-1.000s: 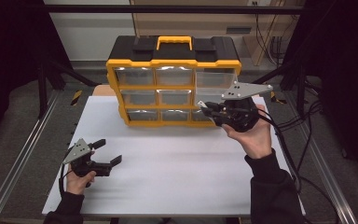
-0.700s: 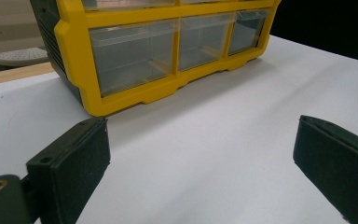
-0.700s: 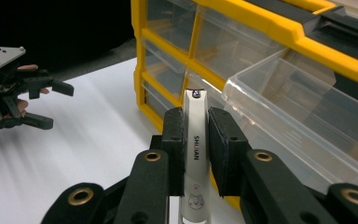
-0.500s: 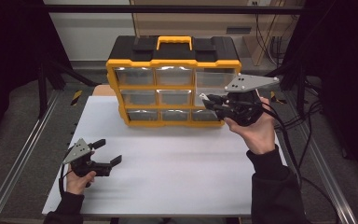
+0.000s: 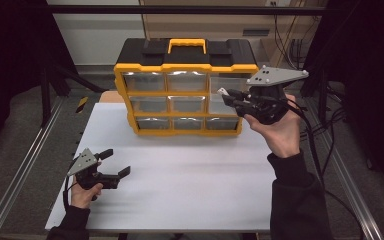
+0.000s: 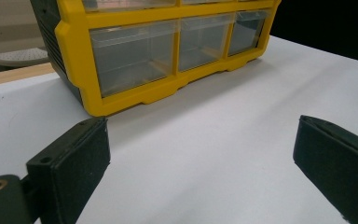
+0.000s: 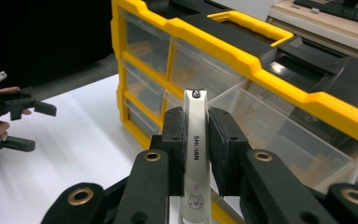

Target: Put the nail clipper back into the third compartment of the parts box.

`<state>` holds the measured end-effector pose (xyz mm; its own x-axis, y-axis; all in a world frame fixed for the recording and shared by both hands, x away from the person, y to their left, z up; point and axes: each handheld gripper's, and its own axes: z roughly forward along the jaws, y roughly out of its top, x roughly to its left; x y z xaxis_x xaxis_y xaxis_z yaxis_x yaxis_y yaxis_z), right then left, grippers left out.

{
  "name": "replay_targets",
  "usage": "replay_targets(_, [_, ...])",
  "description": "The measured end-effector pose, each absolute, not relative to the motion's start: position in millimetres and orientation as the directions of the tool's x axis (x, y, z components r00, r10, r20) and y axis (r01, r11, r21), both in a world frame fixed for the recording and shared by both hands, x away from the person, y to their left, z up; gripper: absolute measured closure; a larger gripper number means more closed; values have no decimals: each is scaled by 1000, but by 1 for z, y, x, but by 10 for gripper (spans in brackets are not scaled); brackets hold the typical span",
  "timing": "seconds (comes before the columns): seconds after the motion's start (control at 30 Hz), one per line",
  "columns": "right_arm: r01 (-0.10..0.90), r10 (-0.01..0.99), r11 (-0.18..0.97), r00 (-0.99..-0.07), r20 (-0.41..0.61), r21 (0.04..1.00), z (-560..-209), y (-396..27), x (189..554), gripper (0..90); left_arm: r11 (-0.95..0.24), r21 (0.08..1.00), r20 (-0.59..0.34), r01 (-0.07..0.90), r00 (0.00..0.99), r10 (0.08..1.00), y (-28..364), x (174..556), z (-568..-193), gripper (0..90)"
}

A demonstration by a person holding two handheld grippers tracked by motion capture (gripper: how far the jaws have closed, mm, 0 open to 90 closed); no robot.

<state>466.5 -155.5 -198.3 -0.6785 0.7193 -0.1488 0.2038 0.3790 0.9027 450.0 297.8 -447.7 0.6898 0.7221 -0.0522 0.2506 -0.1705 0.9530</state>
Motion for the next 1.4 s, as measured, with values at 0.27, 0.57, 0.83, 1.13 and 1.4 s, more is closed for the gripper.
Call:
replay_targets(0.27, [220,735,375,-663,-143,901,-194,-156,476,774,-171,952,-54,253,691,721,298,450,-448,34])
replay_targets(0.57, [223,747,369,-649,-145,902,-188,-155,486,774,-170,953,-54,252,690,721,298,450,-448,35])
replay_targets(0.83, [235,757,369,-637,-144,899,-185,-156,493,774,-171,952,-54,253,691,721,298,450,-448,34])
replay_targets(1.13, [253,774,364,-617,-140,896,-185,-159,506,774,-170,953,-54,252,691,721,298,450,-448,34])
replay_targets(1.4, [277,784,364,-606,-133,889,-187,-160,516,774,-170,953,-54,252,691,721,298,450,-448,34])
